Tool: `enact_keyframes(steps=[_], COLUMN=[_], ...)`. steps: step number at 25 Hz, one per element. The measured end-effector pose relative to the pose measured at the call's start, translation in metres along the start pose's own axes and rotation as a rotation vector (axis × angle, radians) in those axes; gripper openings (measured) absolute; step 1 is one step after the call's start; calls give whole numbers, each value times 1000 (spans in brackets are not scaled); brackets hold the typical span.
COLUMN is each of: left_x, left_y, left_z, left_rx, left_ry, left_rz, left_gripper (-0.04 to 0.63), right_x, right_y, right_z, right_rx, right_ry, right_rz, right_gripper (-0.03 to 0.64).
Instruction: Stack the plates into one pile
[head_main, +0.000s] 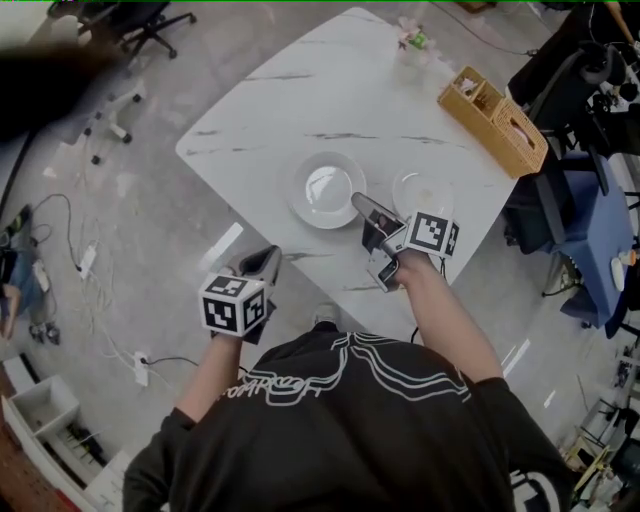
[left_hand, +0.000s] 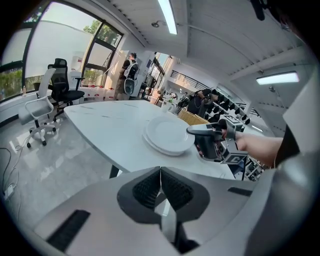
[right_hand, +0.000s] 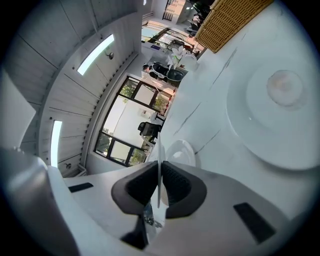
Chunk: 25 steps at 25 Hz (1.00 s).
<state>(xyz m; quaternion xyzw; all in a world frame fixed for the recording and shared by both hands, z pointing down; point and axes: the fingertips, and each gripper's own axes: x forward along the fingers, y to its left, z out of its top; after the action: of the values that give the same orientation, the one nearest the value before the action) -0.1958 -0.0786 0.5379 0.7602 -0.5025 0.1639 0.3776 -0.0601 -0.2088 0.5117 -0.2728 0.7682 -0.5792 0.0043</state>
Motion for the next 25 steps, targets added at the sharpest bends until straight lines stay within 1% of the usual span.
enact_keyframes(steps=[3,5,8,9,10,12,14,16,17,18,20,25], left_x=[-2,-3,-6,-7,-8,-9,-11,-13,-14,-15,-18,-22], left_y=[-1,0,-1,-2,-2,-5,-11,-18,-21,-24,-32,-46], left_z=[-2,1,3,3,5,9,11,14,17,20,26,28], left_rx=[-1,3,4,6,13,36,60,85,101,116,134,121], left_ry=[-7,-17,-22,-19,-15,-2,8,7,4,-1,-12,-28], left_rz=[-1,1,12,14,17,24,32,47,60,72,89,118], left_gripper=[23,25,25,25,25,25,25,25,25,25,25,25], right_x=[7,8,11,12,14,18,18,17,18,18,17,8], right_y=[-1,-2,1,2,4,5,-2,-12,-13,-12,-9,-9], right_z=[2,3,1,0,-1,-5,-15,-23,-25,-26,-27,-32], right_rx=[-1,-15,-75,-111,-156,-275,-418,-536,-576,-606,-650,-751], right_ry=[-12,-12,3,14,28,79,161,229,243,249,262,340], right_rz=[11,3,-2,-9,-20,-60,-132,-200,-218,-227,-231,-244], right_gripper=[43,43,51,61,86,187,240,253,274,292,304,326])
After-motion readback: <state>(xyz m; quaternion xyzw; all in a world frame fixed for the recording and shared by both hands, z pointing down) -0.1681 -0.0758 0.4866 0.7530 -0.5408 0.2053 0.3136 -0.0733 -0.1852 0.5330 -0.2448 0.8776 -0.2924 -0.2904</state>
